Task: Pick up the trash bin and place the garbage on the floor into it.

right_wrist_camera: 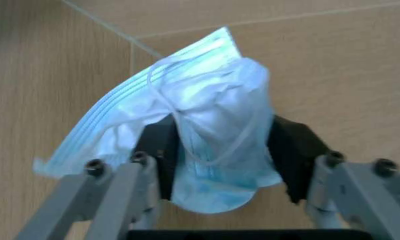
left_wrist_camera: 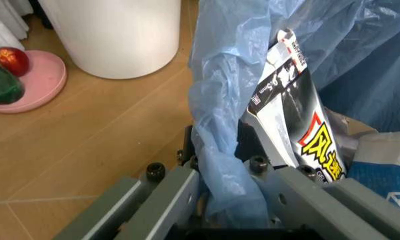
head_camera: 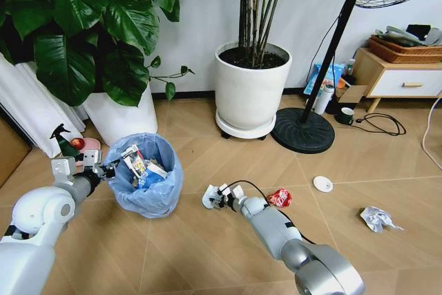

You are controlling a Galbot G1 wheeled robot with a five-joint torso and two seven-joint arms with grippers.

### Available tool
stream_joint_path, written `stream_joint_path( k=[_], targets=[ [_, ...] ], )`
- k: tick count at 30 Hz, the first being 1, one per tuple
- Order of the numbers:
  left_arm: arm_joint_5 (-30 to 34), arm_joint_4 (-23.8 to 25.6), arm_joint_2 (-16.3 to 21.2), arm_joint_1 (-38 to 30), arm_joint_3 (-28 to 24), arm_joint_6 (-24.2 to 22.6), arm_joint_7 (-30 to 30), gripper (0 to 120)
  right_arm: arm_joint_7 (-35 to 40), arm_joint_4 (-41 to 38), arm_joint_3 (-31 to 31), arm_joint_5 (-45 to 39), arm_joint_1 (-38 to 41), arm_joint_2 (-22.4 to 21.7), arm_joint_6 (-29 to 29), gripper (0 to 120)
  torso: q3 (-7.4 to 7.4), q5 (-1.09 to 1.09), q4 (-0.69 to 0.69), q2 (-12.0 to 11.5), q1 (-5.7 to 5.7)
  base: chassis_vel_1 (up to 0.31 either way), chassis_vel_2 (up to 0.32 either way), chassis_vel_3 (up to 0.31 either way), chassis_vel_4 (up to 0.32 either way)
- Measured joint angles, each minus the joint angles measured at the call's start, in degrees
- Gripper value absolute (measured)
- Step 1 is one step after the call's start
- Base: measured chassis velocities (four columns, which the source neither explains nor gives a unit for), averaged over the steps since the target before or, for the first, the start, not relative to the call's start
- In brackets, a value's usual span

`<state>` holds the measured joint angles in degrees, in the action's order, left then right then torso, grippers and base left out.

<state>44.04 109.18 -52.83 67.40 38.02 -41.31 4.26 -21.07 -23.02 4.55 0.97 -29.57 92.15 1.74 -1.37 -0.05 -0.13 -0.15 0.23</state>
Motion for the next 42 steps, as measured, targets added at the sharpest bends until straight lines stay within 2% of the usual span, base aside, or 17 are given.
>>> stream_joint_path(
  k=[1,3,5,7,9,11,20,26,27,29,34,36,42],
  targets=[
    [0.00,0.00,0.00,0.00,0.00,0.00,0.00,0,0.00,0.00,0.00,0.00,0.00,0.00,0.00,43,0.00,0.00,0.00,0.00,0.00,0.000,0.000,0.000,0.000],
    [0.00,0.00,-0.01,0.00,0.06,0.04,-0.01,0,0.04,-0.22,-0.03,0.01,-0.03,0.00,-0.04,32,0.00,0.00,0.00,0.00,0.00,0.000,0.000,0.000,0.000],
    [-0.01,0.01,-0.01,0.01,0.10,0.05,-0.01,0,0.05,-0.26,-0.04,0.01,-0.06,0.00,-0.06,29,0.00,0.00,0.00,0.00,0.00,0.000,0.000,0.000,0.000],
    [-0.02,0.10,-0.11,0.11,0.18,0.07,-0.01,0,0.07,-0.56,-0.04,0.10,-0.34,0.00,-0.18,16,0.00,0.00,0.00,0.00,0.00,0.000,0.000,0.000,0.000],
    [-0.01,0.14,-0.14,0.15,0.20,0.06,-0.01,0,0.08,-0.66,-0.04,0.10,-0.43,0.00,-0.20,13,0.00,0.00,0.00,0.00,0.00,0.000,0.000,0.000,0.000],
    [-0.03,0.19,-0.16,0.20,0.24,0.07,-0.02,0,0.09,-0.89,-0.05,0.11,-0.63,0.00,-0.22,2,0.00,0.00,0.00,0.00,0.00,0.000,0.000,0.000,0.000],
    [-0.06,0.33,-0.14,0.22,0.18,0.07,-0.04,0,0.73,-1.60,0.13,-0.20,-0.90,0.00,-0.27,0,0.00,0.00,0.00,0.00,0.00,0.000,0.000,0.000,0.000],
    [-0.05,0.48,-0.04,0.23,0.17,0.07,-0.04,0,1.71,-6.35,0.19,-2.25,-2.29,-0.02,-1.42,0,0.00,0.00,0.00,0.00,0.00,0.000,0.000,0.000,0.000],
    [-0.04,0.48,-0.07,0.24,0.12,0.04,-0.04,0,1.78,-9.97,0.01,-3.59,-3.06,-0.30,-2.61,0,0.00,0.01,0.02,0.00,0.00,0.000,0.000,0.000,0.000],
    [-0.05,0.48,-0.13,0.25,0.08,0.03,-0.04,0,1.81,-11.44,-0.01,-4.04,-3.31,-0.82,-2.87,0,0.00,0.02,0.03,0.00,0.00,0.000,0.000,0.000,0.000],
    [-0.15,0.42,-0.23,0.31,-0.39,-0.09,-0.04,0,1.90,-19.59,-0.11,-5.65,-4.54,-5.13,-3.06,0,0.00,0.00,0.00,0.00,0.00,0.000,0.000,0.000,0.000],
    [-0.15,0.27,-0.13,0.31,-0.54,-0.17,-0.04,0,2.26,-25.63,-0.29,-8.11,-5.42,-7.95,-4.15,0,0.00,-0.01,-0.02,0.00,0.00,0.000,0.000,0.000,0.000],
    [-0.15,-0.08,0.04,0.09,-1.25,-0.26,-0.10,0,3.08,-34.22,0.24,-11.75,-6.04,-11.38,-4.06,0,0.00,0.00,-0.01,0.00,0.00,0.000,0.000,0.000,0.000]
  ],
)
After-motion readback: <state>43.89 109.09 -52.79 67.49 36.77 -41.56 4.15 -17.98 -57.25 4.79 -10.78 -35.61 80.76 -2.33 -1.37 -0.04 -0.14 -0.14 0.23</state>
